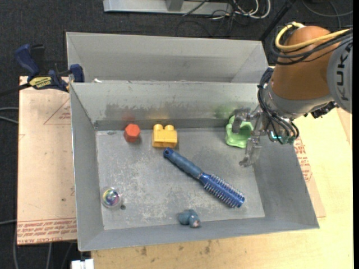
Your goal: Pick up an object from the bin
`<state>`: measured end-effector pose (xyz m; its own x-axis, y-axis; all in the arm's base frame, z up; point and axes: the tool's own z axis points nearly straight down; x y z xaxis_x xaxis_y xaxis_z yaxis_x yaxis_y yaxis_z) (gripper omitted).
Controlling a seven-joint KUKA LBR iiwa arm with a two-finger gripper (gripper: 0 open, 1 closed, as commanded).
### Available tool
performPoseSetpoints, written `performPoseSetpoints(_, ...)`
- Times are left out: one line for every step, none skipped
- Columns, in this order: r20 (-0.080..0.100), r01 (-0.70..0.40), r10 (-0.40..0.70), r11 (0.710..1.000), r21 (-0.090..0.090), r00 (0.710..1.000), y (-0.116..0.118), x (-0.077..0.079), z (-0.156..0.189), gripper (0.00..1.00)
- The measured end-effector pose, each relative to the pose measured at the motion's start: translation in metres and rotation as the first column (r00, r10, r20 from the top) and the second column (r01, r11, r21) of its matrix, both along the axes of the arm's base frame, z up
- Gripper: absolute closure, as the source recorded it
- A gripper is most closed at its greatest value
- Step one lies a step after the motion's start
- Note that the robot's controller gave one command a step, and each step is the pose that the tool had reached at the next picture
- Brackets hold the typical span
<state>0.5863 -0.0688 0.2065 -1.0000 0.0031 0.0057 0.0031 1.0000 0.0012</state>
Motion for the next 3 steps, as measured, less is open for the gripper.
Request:
performPoseSetpoints(-0.002, 0.075, -0.075, 0.997, 0.002, 0.997, 0.073, -0.05, -0.141, 0.0)
performPoseSetpoints(0.012, 0.077, -0.077, 0.997, 0.001, 0.997, 0.074, -0.03, -0.105, 0.0)
performPoseSetpoints(0.008, 0.306, -0.306, 0.952, 0.0, 0.952, 0.067, -0.024, -0.107, 0.0)
